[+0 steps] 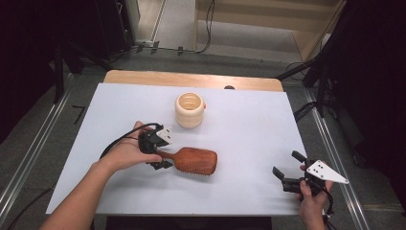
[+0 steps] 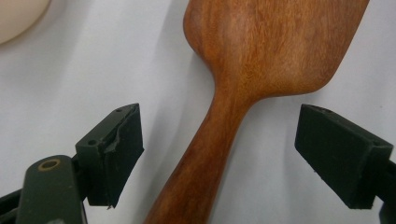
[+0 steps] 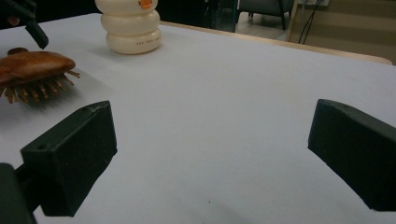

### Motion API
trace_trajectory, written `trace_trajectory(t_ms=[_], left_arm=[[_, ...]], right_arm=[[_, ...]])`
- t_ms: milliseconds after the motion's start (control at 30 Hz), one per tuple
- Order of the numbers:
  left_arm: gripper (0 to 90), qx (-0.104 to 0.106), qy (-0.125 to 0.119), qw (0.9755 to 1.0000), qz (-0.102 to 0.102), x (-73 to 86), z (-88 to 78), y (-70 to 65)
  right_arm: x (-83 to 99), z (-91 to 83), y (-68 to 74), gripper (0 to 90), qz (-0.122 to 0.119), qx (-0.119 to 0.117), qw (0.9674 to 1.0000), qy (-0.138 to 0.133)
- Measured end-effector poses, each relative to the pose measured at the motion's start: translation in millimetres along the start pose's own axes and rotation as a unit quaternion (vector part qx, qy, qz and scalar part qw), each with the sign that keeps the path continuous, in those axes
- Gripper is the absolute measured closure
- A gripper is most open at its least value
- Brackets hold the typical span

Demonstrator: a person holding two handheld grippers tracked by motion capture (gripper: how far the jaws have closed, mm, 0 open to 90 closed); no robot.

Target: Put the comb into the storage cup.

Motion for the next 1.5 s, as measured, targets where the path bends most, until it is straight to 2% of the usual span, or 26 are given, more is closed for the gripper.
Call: trace_trajectory(t_ms=[133,367,500,700,733,833,900,1300,1400,1433,1500], left_arm=[[18.6,-0.009,0.005,0.9999,-0.002,0.8,2.9,1.7],[31.2,-0.028,0.022,0.9994,-0.003,4.0,7.5,5.3],[35.8,-0.021,0.032,0.9993,-0.003,6.0,10.3,5.5],[44.4,-0.017,0.026,0.9995,0.002,3.3,10.6,4.9],[45.3,-0.018,0.032,0.9993,0.01,3.0,10.2,4.8],[50.1,-0.017,0.03,0.9993,0.014,1.3,10.9,2.7],[50.5,-0.017,0.035,0.999,0.025,-0.2,11.4,2.1],[58.5,-0.008,0.039,0.9985,0.038,-3.3,12.8,-0.7],[60.5,-0.004,0.041,0.998,0.049,-2.8,12.6,-1.6],[64.4,-0.003,0.045,0.9969,0.065,-2.5,11.9,-2.7],[66.7,-0.004,0.043,0.9965,0.072,-2.6,12.2,-4.3]], right_arm=[[0.1,0.1,0.1,0.0,0.001,0.001,1.0,0.001],[0.3,0.2,-0.6,0.0,0.002,0.003,1.0,0.002],[0.2,0.7,-0.5,0.0,0.0,0.003,1.0,0.001],[0.4,0.9,-0.6,0.0,0.0,0.004,1.0,0.003],[0.5,0.9,-0.6,0.0,-0.001,0.004,1.0,0.003],[0.4,0.9,-0.6,0.0,0.0,0.004,1.0,0.003],[0.5,1.0,-0.8,0.0,0.0,0.005,1.0,0.003],[0.7,1.2,-1.0,0.0,0.001,0.006,1.0,0.004],[0.8,1.2,-0.9,0.0,0.001,0.006,1.0,0.004],[0.8,1.2,-1.0,0.0,0.002,0.006,1.0,0.004],[0.8,1.3,-0.9,0.0,0.003,0.005,1.0,0.004]])
Point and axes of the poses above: each handheld gripper's, and its own axes: z roughly forward along the jaws, x roughly out of its underside, y roughly to its left, the point moved 9 cm from there along z, roughly forward along the jaws, and after that the axes turned 12 degrees about -z, right-handed, at the moved point
